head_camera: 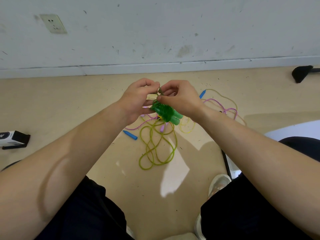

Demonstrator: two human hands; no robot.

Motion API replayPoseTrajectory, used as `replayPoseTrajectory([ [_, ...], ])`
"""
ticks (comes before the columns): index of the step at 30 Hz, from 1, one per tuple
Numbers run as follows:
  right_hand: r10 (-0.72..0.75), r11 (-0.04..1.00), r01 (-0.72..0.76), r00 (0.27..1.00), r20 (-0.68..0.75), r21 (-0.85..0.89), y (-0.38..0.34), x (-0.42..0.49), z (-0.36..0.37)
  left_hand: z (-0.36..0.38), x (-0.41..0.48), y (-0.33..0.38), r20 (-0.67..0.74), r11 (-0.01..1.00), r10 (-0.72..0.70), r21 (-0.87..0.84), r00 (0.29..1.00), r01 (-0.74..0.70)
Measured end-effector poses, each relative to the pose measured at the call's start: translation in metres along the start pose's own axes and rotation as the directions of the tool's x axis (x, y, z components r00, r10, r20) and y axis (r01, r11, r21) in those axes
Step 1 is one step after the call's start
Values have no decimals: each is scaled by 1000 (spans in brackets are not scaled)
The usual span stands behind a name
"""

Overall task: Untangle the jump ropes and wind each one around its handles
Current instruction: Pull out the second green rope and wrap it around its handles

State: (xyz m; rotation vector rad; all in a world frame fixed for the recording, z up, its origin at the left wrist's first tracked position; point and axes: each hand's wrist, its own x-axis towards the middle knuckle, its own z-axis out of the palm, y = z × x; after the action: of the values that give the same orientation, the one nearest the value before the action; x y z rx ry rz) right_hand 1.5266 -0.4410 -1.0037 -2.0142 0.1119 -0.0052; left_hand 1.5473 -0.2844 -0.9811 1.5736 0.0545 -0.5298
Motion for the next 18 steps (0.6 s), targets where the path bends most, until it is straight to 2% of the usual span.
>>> replayPoseTrajectory([
  [2,-31,996,31,1000,-1,-85,1,-1,2,-1,0,0,6,1000,0,1,1000,0],
  [5,-48,980,52,999,25,-195,5,-2,3,-4,4,-1,-79,994,65,91,995,-57],
  [7,-38,977,42,999,22,-208,8,0,3,-4,6,-3,-102,988,103,126,989,-89],
  [11,-10,979,13,1000,14,-205,13,4,3,-4,7,-5,-118,988,135,85,984,-125],
  [18,7,988,-2,999,32,-156,23,4,7,-13,11,-8,-209,987,142,103,968,-123],
])
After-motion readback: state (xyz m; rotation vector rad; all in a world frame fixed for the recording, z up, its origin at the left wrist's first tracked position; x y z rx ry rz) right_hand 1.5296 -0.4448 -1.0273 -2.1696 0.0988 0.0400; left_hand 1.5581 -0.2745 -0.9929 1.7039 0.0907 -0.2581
